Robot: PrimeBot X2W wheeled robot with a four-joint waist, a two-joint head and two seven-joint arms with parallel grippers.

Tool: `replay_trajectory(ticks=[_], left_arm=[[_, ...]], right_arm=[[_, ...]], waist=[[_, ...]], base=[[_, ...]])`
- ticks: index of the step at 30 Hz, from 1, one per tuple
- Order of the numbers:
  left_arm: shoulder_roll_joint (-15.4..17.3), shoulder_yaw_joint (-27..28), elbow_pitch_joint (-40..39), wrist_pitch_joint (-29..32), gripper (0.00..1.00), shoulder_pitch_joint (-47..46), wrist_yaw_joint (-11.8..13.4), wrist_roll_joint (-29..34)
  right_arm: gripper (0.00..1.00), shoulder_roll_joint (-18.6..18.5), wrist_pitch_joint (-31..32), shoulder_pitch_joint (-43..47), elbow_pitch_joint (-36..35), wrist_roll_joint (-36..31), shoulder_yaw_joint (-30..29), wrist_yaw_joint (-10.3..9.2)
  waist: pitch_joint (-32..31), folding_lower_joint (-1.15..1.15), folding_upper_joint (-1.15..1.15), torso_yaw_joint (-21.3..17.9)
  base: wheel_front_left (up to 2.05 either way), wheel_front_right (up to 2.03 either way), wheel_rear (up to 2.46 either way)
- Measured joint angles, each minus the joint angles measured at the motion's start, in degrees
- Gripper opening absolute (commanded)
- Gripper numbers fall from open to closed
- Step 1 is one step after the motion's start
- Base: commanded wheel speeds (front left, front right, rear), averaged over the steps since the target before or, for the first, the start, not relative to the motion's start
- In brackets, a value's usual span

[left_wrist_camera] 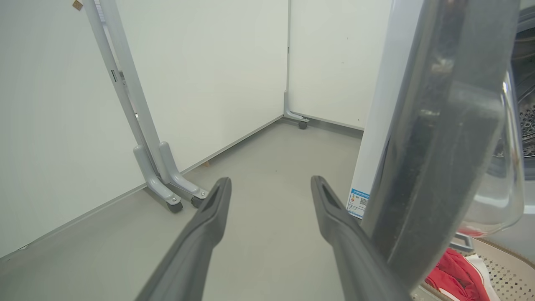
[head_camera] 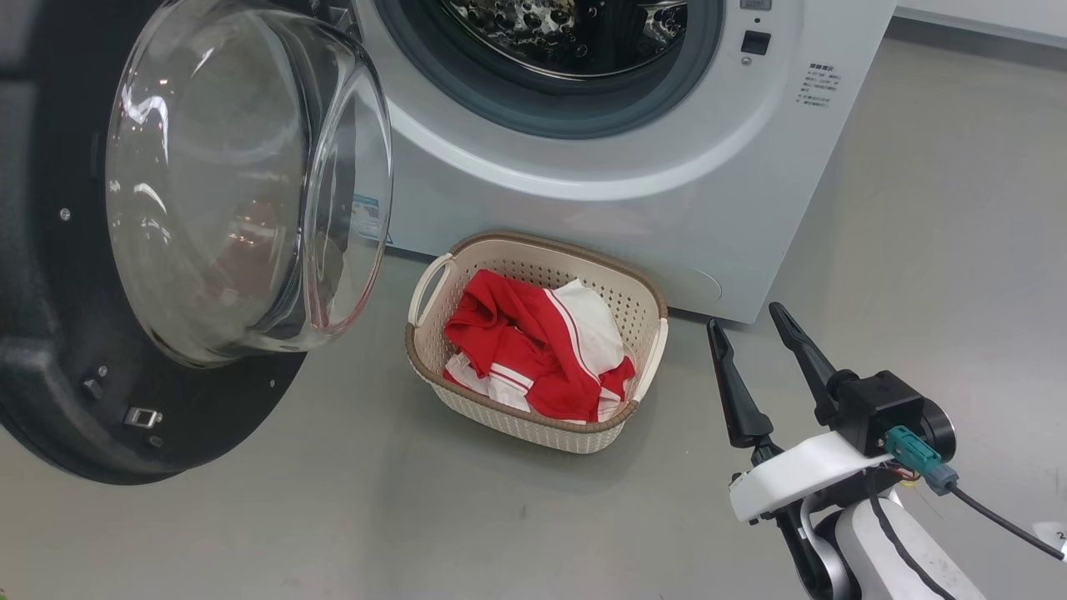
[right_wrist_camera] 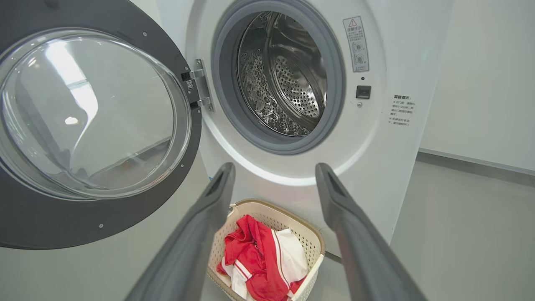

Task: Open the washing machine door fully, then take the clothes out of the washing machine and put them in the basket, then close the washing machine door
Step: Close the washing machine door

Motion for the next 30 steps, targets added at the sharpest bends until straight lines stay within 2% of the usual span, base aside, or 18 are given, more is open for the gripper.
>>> replay_trajectory(ticks=[14, 15, 16, 17, 24, 30], left_arm=[[0.0, -0.3, 0.5, -1.0, 1.0, 0.0, 0.0, 1.0], [0.0, -0.3, 0.5, -1.0, 0.94, 0.0, 0.0, 1.0], [0.0, -0.4, 0.5, -1.2, 0.31, 0.0, 0.0, 1.0], [0.0, -0.5, 0.5, -1.2, 0.0, 0.0, 0.0, 1.0], [0.2, -1.1, 0.4, -1.2, 0.0, 0.0, 0.0, 1.0], [2.2, -1.9, -0.2, -1.2, 0.0, 0.0, 0.0, 1.1]], right_arm=[[1.0, 0.0, -0.4, 0.0, 0.2, 0.1, 0.0, 0.0], [1.0, 0.0, -0.4, 0.0, 0.2, 0.1, 0.0, 0.0], [1.0, 0.0, -0.4, 0.0, 0.3, 0.1, 0.0, 0.0], [1.0, 0.0, -0.4, 0.0, 0.3, 0.1, 0.0, 0.0], [1.0, 0.0, -0.4, 0.0, 0.4, 0.1, 0.0, 0.0], [1.0, 0.1, -0.4, 0.0, 0.4, 0.1, 0.1, 0.0]], waist=[[-0.3, 0.0, 0.0, 0.0], [-0.3, 0.0, 0.0, 0.0], [-0.3, 0.0, 0.0, 0.0], [-0.3, 0.0, 0.0, 0.0], [-0.4, 0.0, 0.0, 0.0], [-0.5, 0.0, 0.0, 0.1]], base=[[0.0, 0.0, 0.0], [0.0, 0.0, 0.0], [0.0, 0.0, 0.0], [0.0, 0.0, 0.0], [0.0, 0.0, 0.0], [0.0, 0.0, 0.0]])
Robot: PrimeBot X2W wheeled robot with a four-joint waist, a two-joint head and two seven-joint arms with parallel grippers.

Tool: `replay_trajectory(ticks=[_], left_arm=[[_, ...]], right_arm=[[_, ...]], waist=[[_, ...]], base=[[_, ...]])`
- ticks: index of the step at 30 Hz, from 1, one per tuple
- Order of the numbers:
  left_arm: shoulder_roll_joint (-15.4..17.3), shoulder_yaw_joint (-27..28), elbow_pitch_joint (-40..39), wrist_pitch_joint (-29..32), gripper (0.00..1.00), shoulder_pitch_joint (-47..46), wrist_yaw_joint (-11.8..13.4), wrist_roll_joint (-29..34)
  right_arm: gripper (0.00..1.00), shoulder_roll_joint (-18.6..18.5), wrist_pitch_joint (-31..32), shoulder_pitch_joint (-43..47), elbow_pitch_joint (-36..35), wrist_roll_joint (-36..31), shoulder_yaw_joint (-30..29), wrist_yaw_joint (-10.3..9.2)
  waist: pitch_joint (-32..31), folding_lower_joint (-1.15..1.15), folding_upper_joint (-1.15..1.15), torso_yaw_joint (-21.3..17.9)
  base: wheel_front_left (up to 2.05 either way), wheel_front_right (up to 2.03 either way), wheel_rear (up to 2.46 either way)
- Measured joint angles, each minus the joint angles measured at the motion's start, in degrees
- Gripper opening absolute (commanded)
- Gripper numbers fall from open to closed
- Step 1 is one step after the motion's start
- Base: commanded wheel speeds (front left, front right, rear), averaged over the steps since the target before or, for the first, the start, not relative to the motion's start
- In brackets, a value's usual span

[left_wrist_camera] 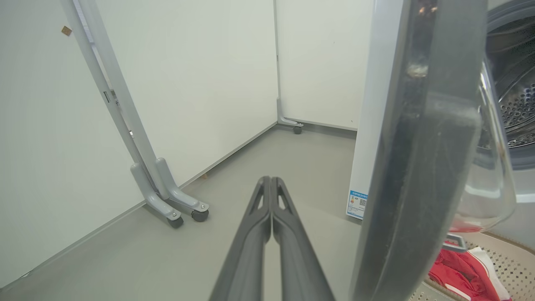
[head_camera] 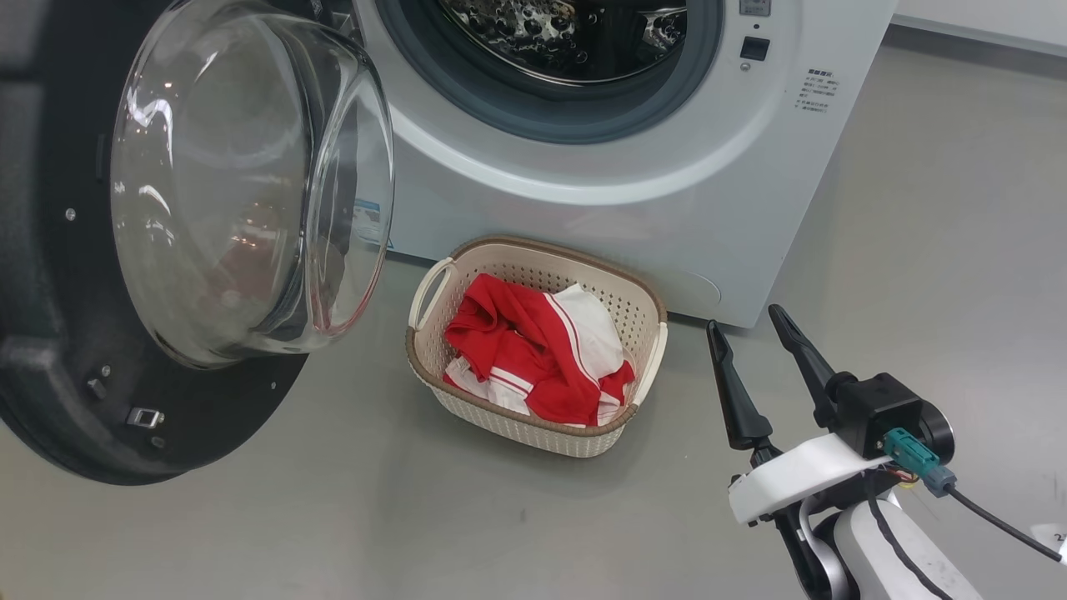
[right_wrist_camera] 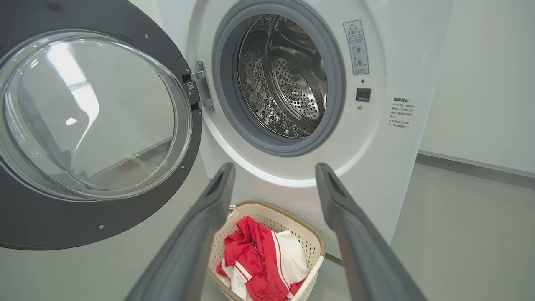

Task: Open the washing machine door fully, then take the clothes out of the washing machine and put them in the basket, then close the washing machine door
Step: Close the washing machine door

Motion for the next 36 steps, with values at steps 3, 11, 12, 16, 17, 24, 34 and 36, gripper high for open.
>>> replay_trajectory(ticks=[3, 11, 12, 16, 17, 24, 34, 36], left_arm=[[0.9, -0.2, -0.7, 0.0, 0.0, -0.3, 0.0, -0.5], [2.6, 0.3, -1.1, 4.5, 0.0, -4.4, 0.0, -9.0], [2.5, 0.3, -0.7, 5.9, 0.0, -5.0, 0.0, -11.2], [0.8, 1.3, 0.9, 12.1, 0.0, -7.2, 0.0, -20.6], [0.2, 1.9, 1.3, 13.7, 0.0, -7.9, 0.0, -23.3], [-2.9, 7.7, 4.5, 26.4, 0.0, -13.5, 0.7, -40.8], [-4.6, 12.8, 5.4, 39.1, 0.0, -18.9, 8.2, -55.9], [-4.5, 13.4, 5.5, 41.0, 0.0, -19.2, 9.4, -57.7]], right_arm=[[1.0, 0.0, 0.0, 0.0, 0.2, 0.0, 0.2, 0.01], [1.0, 0.0, 0.0, 0.0, 0.3, 0.0, 0.5, 0.01], [1.0, 0.1, 0.0, 0.0, 0.3, 0.0, 0.6, 0.01], [1.0, 0.3, 0.0, 0.0, 0.5, 0.0, 0.8, 0.24], [1.0, 0.4, 0.0, 0.0, 0.5, 0.0, 0.8, 0.24], [1.0, 0.5, 0.0, 0.1, 0.6, 0.0, 0.9, 0.24], [1.0, 0.5, 0.0, 0.4, 0.7, 0.3, 0.9, 0.24], [1.0, 0.5, 0.0, 0.4, 0.7, 0.3, 0.9, 0.23]], waist=[[-0.1, 0.0, 0.0, 0.0], [-0.3, 0.0, 0.0, 0.0], [-0.3, 0.0, 0.0, 0.0], [-0.4, 0.0, 0.0, 0.0], [-0.4, 0.0, 0.0, -0.1], [-0.3, 0.0, 0.0, -0.4], [-0.3, 0.0, 0.0, -0.8], [-0.3, 0.0, 0.0, -0.7]], base=[[0.0, 0.0, 0.0], [0.0, 0.0, 0.0], [0.0, 0.0, 0.0], [0.0, 0.0, 0.0], [0.0, 0.0, 0.0], [0.0, 0.0, 0.0], [0.0, 0.0, 0.0], [0.0, 0.0, 0.0]])
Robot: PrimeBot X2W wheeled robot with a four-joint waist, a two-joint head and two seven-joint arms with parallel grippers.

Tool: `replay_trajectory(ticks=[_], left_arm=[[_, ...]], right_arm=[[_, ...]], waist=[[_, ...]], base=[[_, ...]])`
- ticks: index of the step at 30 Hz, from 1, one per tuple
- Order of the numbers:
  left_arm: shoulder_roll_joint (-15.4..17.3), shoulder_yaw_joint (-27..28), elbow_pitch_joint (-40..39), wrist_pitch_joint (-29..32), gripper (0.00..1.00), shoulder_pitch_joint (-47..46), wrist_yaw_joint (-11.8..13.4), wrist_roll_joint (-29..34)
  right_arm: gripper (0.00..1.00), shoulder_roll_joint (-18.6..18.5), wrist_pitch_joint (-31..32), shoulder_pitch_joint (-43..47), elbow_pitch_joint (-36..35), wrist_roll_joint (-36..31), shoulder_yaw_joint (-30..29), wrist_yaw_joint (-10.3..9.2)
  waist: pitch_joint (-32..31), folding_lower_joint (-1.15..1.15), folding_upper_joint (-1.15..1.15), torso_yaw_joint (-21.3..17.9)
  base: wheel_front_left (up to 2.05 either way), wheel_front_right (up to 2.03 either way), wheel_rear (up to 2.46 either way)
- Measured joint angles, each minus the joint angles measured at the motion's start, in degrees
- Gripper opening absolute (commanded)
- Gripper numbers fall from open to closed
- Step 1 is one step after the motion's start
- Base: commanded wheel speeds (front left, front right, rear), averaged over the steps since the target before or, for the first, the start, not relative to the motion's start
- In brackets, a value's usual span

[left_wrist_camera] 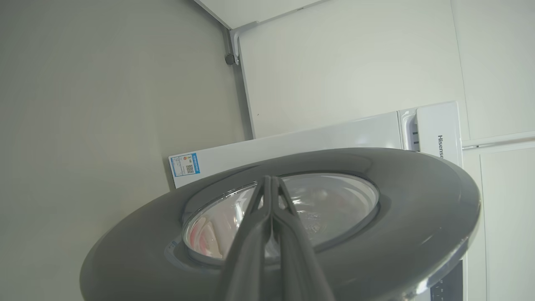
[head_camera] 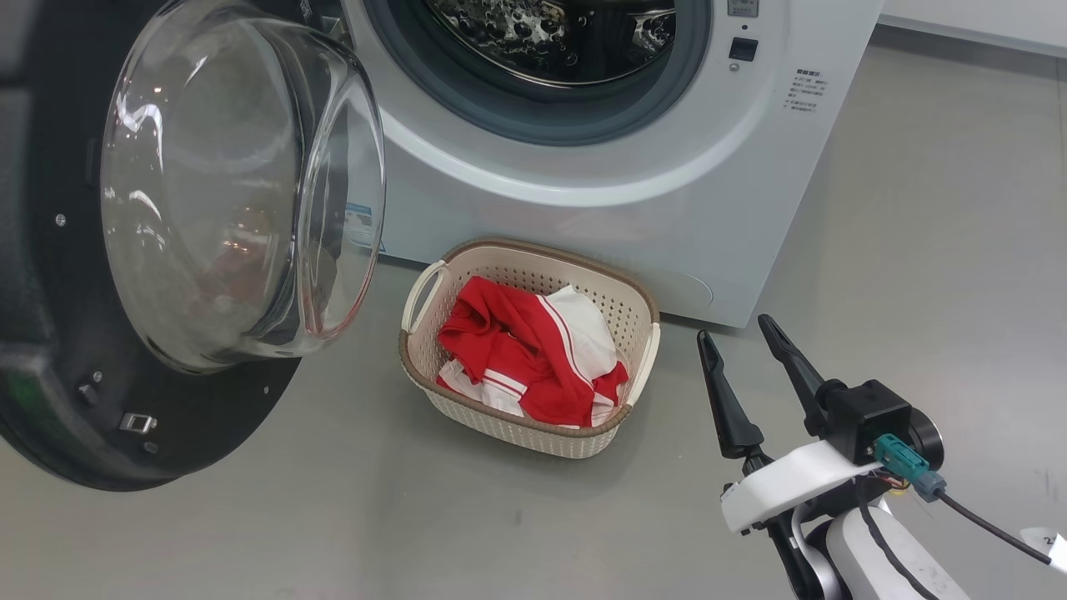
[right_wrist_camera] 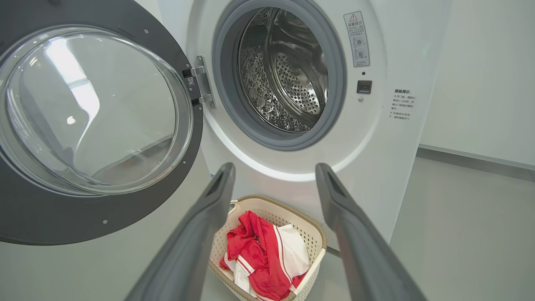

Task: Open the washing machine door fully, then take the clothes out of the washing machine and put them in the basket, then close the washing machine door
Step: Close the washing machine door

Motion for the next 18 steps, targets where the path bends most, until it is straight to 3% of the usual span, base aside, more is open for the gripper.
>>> replay_trajectory(ticks=[5, 18], left_arm=[[0.3, -0.9, -0.8, 5.3, 0.0, -0.1, 1.6, -2.5], [0.3, -5.6, -7.3, 17.0, 0.0, 3.1, 1.6, -6.1]], right_arm=[[1.0, 0.0, 0.0, 0.0, 0.0, 0.0, -0.1, -0.03], [1.0, -0.2, -0.5, 0.0, 0.0, 0.1, -0.3, -0.04]], waist=[[0.1, 0.0, 0.0, 0.1], [-0.3, 0.0, 0.0, 0.7]], base=[[0.0, 0.0, 0.0], [0.0, 0.0, 0.0]])
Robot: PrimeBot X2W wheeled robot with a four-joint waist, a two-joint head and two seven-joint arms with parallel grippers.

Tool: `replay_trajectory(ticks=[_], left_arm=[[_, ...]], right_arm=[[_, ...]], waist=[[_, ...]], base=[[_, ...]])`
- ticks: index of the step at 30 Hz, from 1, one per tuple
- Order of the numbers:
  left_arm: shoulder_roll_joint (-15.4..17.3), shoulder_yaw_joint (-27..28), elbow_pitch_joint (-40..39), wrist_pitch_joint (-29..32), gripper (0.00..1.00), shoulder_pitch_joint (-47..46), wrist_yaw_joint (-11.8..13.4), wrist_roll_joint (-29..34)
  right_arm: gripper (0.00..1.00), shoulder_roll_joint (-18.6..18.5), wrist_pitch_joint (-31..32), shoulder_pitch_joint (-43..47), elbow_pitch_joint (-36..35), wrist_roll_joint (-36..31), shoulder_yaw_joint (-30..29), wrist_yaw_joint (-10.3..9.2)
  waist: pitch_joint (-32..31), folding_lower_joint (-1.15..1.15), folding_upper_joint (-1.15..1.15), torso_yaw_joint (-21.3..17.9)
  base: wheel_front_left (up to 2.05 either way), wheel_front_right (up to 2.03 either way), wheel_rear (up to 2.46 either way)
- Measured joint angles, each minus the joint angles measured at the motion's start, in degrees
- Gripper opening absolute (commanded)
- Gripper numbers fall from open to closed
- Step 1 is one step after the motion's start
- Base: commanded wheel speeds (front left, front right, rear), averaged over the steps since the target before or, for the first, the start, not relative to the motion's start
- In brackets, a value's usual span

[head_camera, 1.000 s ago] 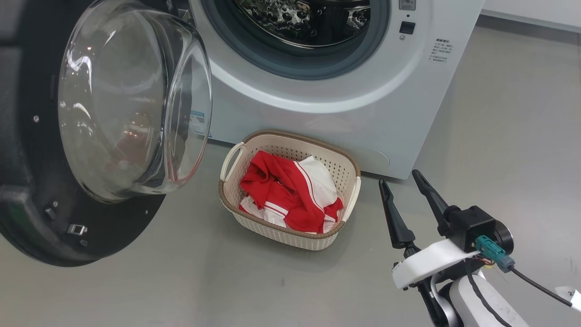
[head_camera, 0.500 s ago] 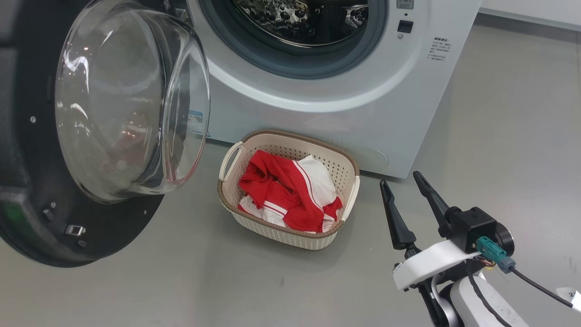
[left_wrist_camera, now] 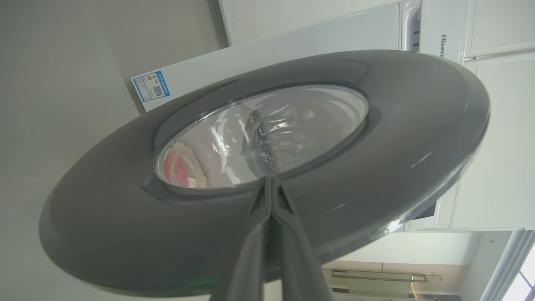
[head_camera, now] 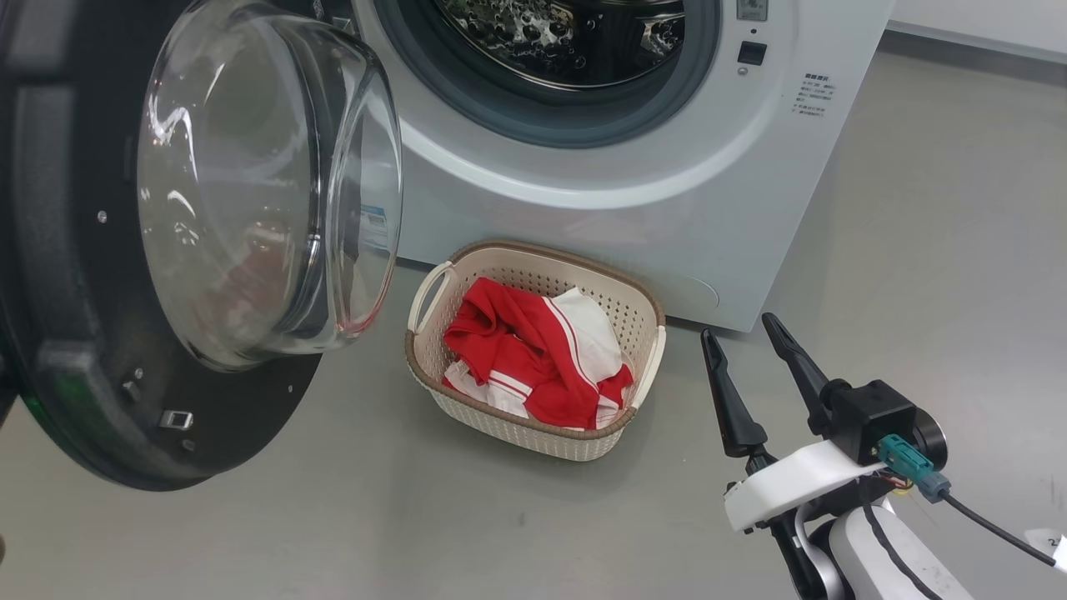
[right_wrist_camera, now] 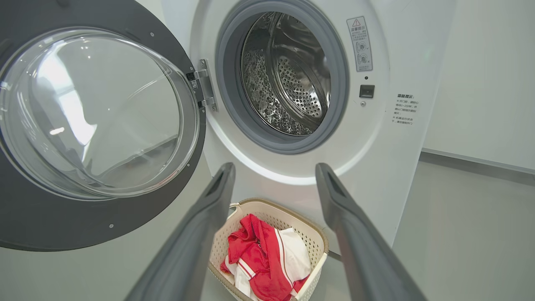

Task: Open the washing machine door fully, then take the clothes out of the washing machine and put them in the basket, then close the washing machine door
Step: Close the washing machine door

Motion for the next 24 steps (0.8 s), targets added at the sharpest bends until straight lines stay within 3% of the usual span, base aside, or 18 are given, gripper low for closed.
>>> replay_trajectory(ticks=[16, 24], left_arm=[[-4.7, -3.5, -7.0, 4.8, 0.0, 3.6, -0.1, -3.1], [-7.3, -4.7, -10.2, 5.2, 0.0, 5.3, 0.2, -3.6]], right_arm=[[1.0, 0.0, 0.0, 0.2, 0.1, 0.1, -0.1, -0.01], [1.0, 0.1, 0.0, 0.2, 0.1, 0.1, 0.4, 0.0]], waist=[[-0.9, 0.0, 0.0, 0.2], [-0.8, 0.0, 0.0, -1.8]], base=[[0.0, 0.0, 0.0], [0.0, 0.0, 0.0]])
